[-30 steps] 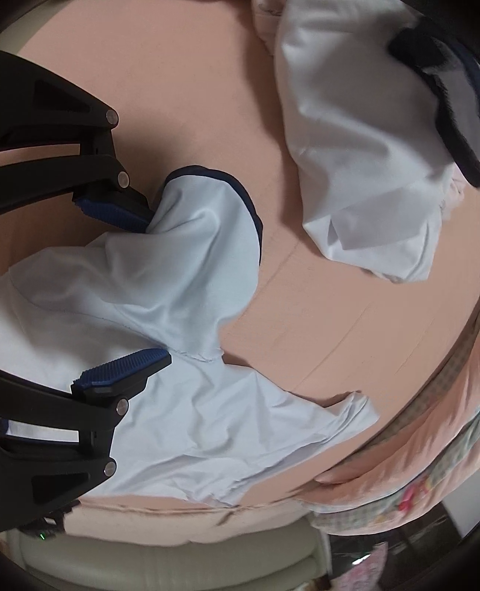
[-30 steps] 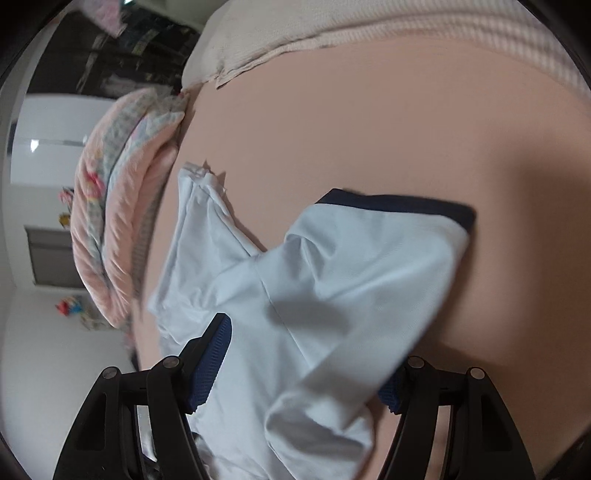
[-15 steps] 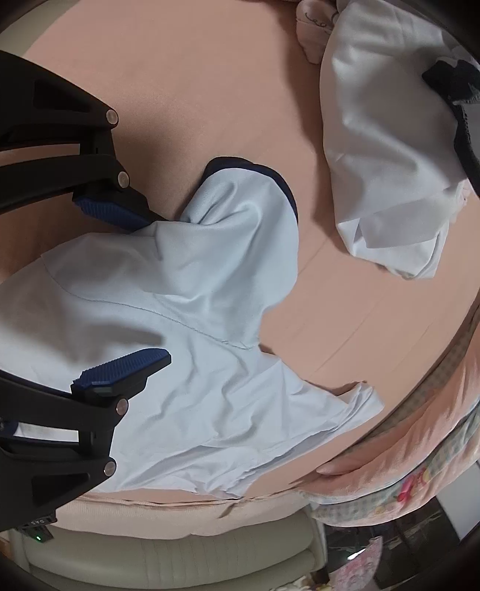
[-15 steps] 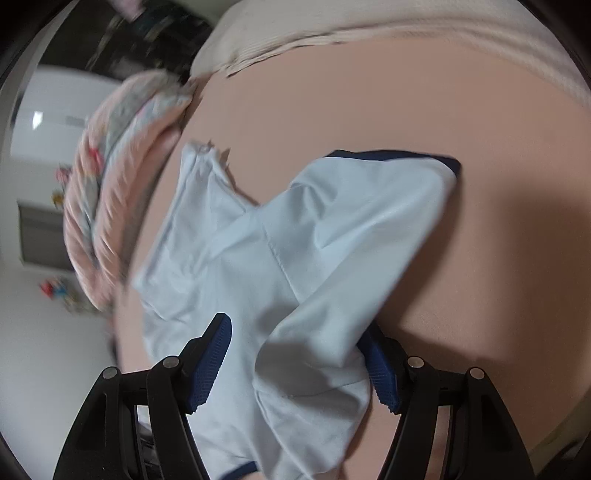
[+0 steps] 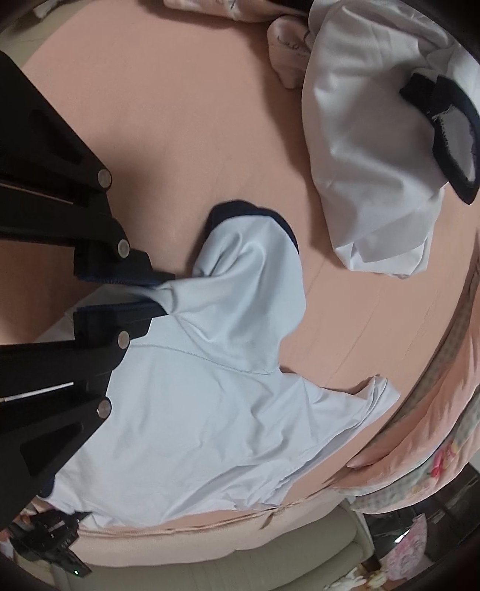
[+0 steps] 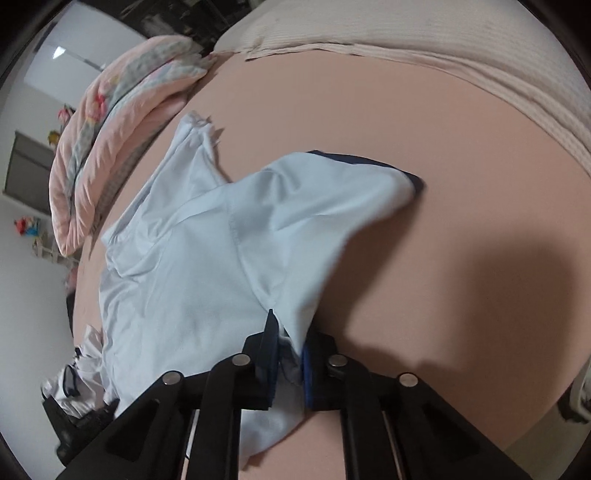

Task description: Fold clothes

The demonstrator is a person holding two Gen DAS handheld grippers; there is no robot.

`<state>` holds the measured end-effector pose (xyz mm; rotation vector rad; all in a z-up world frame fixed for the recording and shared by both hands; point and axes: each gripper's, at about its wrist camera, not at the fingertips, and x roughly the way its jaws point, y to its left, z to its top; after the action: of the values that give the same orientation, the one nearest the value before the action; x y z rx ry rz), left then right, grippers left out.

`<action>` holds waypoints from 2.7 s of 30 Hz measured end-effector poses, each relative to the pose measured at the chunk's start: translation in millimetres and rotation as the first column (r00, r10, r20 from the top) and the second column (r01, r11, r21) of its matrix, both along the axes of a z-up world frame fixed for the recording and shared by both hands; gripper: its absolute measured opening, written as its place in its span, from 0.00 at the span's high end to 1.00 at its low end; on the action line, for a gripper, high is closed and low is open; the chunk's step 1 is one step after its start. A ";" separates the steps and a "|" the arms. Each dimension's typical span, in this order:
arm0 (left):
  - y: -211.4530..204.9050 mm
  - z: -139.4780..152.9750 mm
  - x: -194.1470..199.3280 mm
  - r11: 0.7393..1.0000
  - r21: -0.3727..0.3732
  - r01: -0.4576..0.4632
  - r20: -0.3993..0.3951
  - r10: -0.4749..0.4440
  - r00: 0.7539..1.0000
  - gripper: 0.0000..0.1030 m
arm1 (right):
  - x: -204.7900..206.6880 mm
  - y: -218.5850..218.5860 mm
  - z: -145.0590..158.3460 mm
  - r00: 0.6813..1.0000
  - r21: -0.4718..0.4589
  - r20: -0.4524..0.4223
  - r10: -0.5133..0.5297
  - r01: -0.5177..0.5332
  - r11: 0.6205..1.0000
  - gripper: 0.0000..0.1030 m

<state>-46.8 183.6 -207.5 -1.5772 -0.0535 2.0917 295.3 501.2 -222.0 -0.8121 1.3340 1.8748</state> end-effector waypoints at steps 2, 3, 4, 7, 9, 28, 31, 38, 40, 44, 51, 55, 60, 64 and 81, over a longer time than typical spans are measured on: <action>-1.9 0.5 2.0 1.000 -0.009 0.004 -0.011 -0.004 1.000 0.94 | -1.6 -2.1 1.3 1.000 0.015 0.018 0.009 -0.010 1.000 0.96; -2.2 0.7 2.2 1.000 -0.010 0.004 -0.010 -0.004 1.000 0.94 | -2.9 -3.3 2.0 1.000 0.023 0.028 0.015 -0.015 1.000 0.96; -2.5 0.9 2.4 1.000 -0.012 0.003 -0.009 -0.003 1.000 0.94 | -3.5 -4.3 3.1 0.999 0.026 0.032 0.014 -0.015 1.000 0.96; -1.9 1.9 0.4 1.000 -0.013 0.002 0.000 -0.002 1.000 0.94 | -1.7 -4.2 3.7 1.000 0.011 0.002 0.001 -0.001 1.000 0.91; -2.8 0.3 -3.2 1.000 0.010 -0.019 0.039 0.018 0.999 0.94 | 4.4 1.6 0.4 0.998 -0.042 -0.053 -0.034 0.032 0.999 0.90; -6.8 -6.5 -28.2 0.946 0.225 -0.233 0.241 0.177 0.954 0.53 | 6.0 37.7 -10.4 0.936 -0.168 -0.278 -0.218 0.176 0.970 0.37; -1.6 -5.3 -27.3 0.954 0.205 -0.219 0.201 0.178 0.963 0.53 | 1.1 33.6 -7.9 0.947 -0.113 -0.258 -0.192 0.167 0.979 0.38; 12.0 -5.7 -24.9 0.970 0.155 -0.188 0.101 0.174 0.980 0.57 | -23.9 9.2 3.8 0.998 0.132 -0.025 -0.057 0.060 0.989 0.58; 18.5 -5.1 -20.6 0.982 0.111 -0.154 0.037 0.151 0.988 0.65 | -35.4 0.5 7.2 0.998 0.205 0.068 -0.014 0.000 0.979 0.59; 23.0 -4.8 -15.9 0.989 0.058 -0.136 -0.034 0.138 0.990 0.76 | -52.8 -9.0 12.5 0.975 0.290 0.219 0.031 -0.096 0.952 0.61; 42.5 7.6 -2.2 0.992 -0.121 -0.040 -0.229 0.011 0.973 0.86 | -59.0 -11.2 22.1 0.947 0.331 0.321 0.031 -0.142 0.933 0.71; 72.4 16.0 24.0 0.941 -0.332 0.063 -0.425 -0.209 0.881 0.86 | -95.0 -37.3 24.4 0.799 0.439 0.599 0.055 -0.385 0.812 0.72; 92.2 16.6 51.1 0.859 -0.500 0.109 -0.545 -0.409 0.732 0.86 | -130.9 -80.9 6.8 0.526 0.451 0.850 -0.013 -0.715 0.535 0.80; 98.9 20.9 46.6 0.857 -0.502 0.112 -0.550 -0.417 0.724 0.86 | -128.4 -91.1 0.8 0.446 0.419 0.894 -0.044 -0.798 0.433 0.82; 126.3 6.1 98.6 0.680 -0.719 0.141 -0.598 -0.710 0.372 0.86 | -136.3 -130.9 -45.7 0.097 0.042 0.927 -0.362 -0.987 -0.157 0.82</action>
<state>51.9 310.0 -201.4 -0.4205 1.3454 2.2232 159.0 370.3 -267.8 -1.3075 -1.5338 1.5292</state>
